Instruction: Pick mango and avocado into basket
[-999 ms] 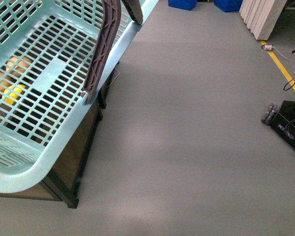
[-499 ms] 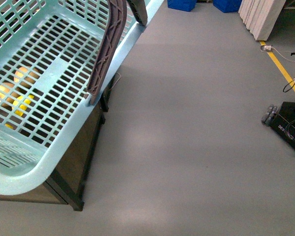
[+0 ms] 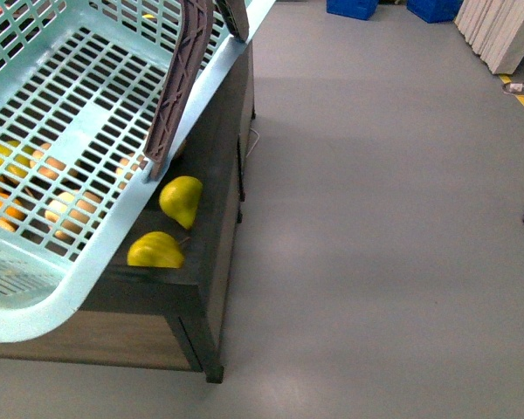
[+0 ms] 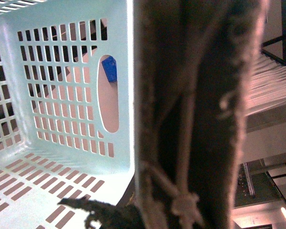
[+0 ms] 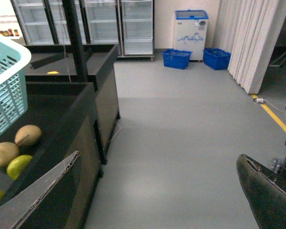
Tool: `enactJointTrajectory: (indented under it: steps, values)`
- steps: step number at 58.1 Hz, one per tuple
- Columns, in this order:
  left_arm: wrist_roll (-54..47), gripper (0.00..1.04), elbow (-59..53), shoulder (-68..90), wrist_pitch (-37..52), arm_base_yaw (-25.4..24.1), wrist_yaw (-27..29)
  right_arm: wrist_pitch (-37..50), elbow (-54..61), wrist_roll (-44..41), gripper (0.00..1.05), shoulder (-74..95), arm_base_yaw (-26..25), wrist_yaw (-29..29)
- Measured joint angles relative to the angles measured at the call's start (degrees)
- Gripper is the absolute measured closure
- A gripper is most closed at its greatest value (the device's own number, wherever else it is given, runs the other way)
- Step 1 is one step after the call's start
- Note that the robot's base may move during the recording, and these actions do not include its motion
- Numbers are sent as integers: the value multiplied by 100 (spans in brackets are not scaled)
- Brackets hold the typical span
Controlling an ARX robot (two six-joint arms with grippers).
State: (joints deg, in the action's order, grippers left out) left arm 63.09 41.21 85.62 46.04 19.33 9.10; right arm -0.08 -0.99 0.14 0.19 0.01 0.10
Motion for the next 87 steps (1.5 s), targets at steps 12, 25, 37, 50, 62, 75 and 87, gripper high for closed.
enactJointTrajectory:
  steps: [12, 25, 37, 50, 62, 75, 87]
  values:
    - [15, 100, 0, 0, 0, 0, -28, -2, 0, 2, 9, -2, 0, -7]
    - [13, 100, 0, 0, 0, 0, -13, 0, 0, -2, 9, 0, 0, -9]
    - [13, 100, 0, 0, 0, 0, -7, -2, 0, 4, 9, -2, 0, 2]
    - [15, 100, 0, 0, 0, 0, -26, 0, 0, -2, 9, 0, 0, 4]
    - [9, 100, 0, 0, 0, 0, -15, -2, 0, 0, 9, 2, 0, 0]
    - [4, 100, 0, 0, 0, 0, -13, -2, 0, 2, 9, -2, 0, 7]
    - [15, 100, 0, 0, 0, 0, -33, 0, 0, 4, 9, -7, 0, 4]
